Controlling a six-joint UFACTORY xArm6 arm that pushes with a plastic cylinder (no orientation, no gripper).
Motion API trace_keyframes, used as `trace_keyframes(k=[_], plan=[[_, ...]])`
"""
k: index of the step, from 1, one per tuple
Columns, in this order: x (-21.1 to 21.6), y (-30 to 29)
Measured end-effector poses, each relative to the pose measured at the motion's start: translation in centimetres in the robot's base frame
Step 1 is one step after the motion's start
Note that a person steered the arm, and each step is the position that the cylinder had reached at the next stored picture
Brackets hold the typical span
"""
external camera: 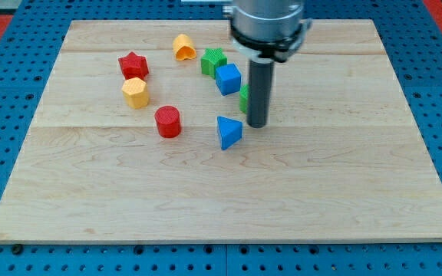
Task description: Move the blue triangle right to the red circle
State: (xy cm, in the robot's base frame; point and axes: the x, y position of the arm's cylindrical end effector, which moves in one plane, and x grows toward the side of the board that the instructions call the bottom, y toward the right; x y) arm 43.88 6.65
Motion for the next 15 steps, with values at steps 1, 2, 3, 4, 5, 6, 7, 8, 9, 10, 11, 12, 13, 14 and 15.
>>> trace_keyframes(k=[1, 2, 3, 4, 5, 6, 7, 8, 9, 10, 11, 12, 13, 14, 15], plan=[[3.3, 1.0], [5.7, -1.3], [3.2, -1.4], [3.5, -1.2], [5.8, -1.8], [6.4, -7.4], [3.8, -7.9], [3.6, -8.2], [4.7, -8.2], [5.7, -7.8], [5.8, -7.0], [5.8, -10.9], [5.8, -14.4], [5.7, -16.4], [5.7, -18.0]])
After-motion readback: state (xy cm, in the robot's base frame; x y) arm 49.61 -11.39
